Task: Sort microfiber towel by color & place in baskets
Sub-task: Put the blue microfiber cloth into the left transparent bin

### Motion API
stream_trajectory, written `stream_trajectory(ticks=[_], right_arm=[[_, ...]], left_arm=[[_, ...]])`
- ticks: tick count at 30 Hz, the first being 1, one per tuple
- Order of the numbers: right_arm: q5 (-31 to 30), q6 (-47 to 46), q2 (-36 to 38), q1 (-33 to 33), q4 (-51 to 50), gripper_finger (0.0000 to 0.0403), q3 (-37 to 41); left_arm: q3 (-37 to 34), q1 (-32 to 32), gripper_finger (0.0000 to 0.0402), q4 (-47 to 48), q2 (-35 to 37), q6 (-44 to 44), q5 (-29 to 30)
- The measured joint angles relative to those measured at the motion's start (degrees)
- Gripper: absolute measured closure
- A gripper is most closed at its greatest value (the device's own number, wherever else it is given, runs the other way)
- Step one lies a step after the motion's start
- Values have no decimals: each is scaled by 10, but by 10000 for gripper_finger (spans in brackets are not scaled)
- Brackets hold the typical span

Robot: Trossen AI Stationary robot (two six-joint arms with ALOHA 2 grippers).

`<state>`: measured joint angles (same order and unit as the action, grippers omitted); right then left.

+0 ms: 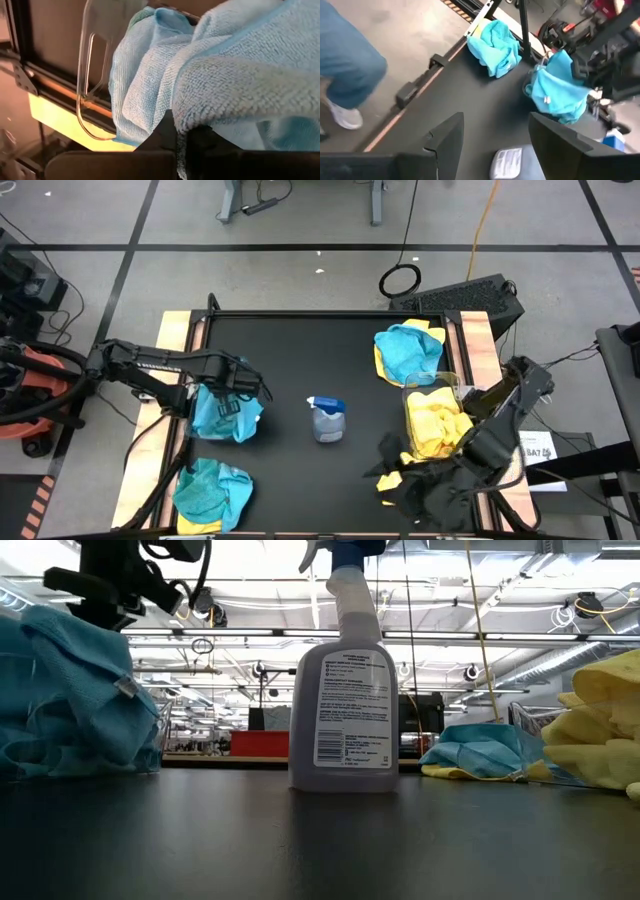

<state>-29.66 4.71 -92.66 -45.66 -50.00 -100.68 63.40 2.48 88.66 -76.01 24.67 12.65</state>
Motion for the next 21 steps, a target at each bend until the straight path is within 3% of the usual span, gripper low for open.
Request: stream_trajectory(ticks=[10,21], right_arm=[[61,135,-86,47,108,188,0],[122,173,-153,101,182,188,0]], left_arm=[[-12,-30,398,-32,-15,9,-23],[-103,-32,374,-118,-36,-25,-21]])
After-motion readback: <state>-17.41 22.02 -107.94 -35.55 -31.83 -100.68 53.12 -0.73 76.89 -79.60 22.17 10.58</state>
